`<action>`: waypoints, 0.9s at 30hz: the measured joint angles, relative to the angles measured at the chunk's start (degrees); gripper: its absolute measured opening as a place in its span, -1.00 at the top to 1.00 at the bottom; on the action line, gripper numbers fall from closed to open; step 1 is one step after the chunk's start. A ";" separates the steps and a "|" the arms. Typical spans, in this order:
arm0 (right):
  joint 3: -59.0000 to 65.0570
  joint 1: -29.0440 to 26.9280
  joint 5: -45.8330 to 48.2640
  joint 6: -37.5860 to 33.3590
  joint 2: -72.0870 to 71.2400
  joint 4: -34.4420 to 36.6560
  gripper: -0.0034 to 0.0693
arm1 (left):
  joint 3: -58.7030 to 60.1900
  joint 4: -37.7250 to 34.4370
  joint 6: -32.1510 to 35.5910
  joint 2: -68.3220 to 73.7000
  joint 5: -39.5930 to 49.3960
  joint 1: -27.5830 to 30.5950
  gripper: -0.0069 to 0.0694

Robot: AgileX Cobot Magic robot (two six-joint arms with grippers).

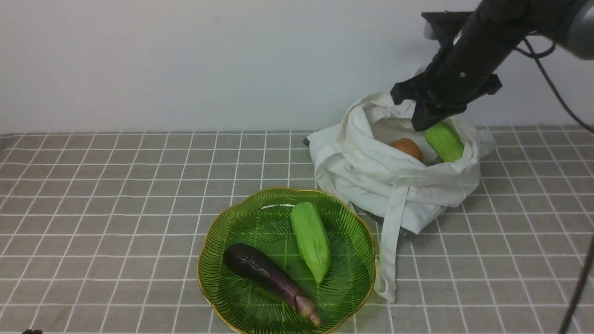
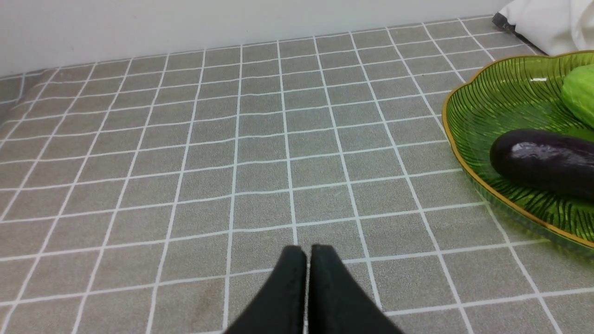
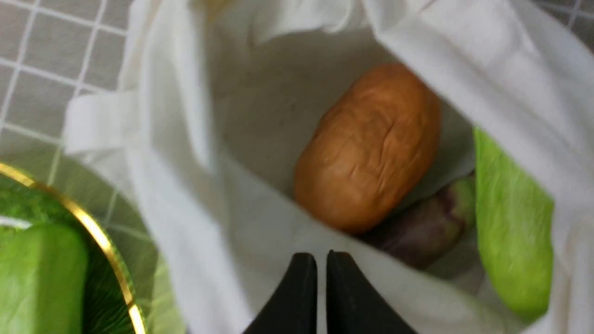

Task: Take vegetables from bag on grey coffee tablecloth place on plate.
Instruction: 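Reach into the bag and grasp the item inside with the right gripper, then take the potato out of the bag and place it in the dish with the right gripper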

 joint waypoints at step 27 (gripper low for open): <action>-12.42 -0.05 -1.66 7.60 17.33 -4.38 -0.57 | 0.00 0.00 0.00 0.00 0.00 0.00 0.83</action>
